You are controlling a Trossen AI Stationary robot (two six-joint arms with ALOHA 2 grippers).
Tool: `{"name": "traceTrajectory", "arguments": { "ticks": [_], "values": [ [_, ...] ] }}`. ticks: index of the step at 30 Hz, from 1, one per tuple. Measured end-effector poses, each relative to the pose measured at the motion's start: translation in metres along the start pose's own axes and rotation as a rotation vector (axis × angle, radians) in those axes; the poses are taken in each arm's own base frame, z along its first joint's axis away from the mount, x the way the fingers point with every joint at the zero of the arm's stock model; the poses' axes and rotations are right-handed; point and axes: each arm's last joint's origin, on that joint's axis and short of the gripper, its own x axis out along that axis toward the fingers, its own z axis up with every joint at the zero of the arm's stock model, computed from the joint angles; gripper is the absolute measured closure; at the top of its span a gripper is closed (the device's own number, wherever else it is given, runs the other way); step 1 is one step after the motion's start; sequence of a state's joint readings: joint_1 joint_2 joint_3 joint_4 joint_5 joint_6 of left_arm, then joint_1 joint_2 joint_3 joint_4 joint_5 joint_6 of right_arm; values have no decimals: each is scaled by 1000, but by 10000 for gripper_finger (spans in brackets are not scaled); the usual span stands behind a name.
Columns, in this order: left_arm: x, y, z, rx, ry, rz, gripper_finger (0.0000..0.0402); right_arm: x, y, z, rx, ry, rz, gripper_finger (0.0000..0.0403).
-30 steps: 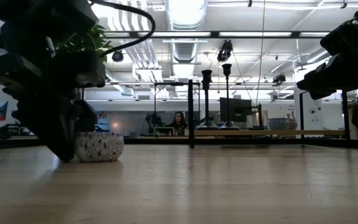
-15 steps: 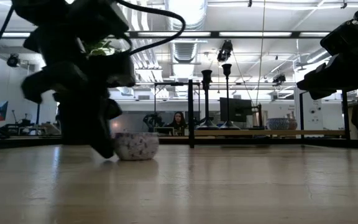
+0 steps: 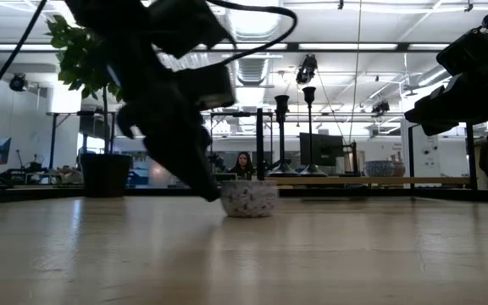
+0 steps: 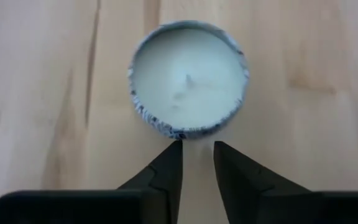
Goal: Pick & Place candle stick holders
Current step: Put the red scented candle on the shelf
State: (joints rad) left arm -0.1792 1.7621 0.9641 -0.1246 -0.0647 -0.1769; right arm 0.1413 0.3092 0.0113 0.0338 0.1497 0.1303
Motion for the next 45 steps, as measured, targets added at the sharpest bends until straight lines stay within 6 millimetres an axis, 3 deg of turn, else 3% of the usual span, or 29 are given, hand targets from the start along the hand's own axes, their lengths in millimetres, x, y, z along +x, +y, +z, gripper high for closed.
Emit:
{"name": "traceTrajectory", "arguments": {
  "ticks": [10,20,30,33,38,45],
  "values": [
    [27,4,31,28,-19,5,281,0,0,0,0,0,1,394],
    [30,0,66,25,-104,-18,262,0,0,0,0,0,0,394],
    [39,11,78,39,-122,5,250,0,0,0,0,0,1,394],
    [30,18,88,38,-173,33,250,0,0,0,0,0,0,394],
    [-6,33,118,20,-347,59,250,0,0,0,0,-1,1,394],
    [-51,60,141,-137,-617,66,250,0,0,0,-1,6,-7,394]
  ]
}}
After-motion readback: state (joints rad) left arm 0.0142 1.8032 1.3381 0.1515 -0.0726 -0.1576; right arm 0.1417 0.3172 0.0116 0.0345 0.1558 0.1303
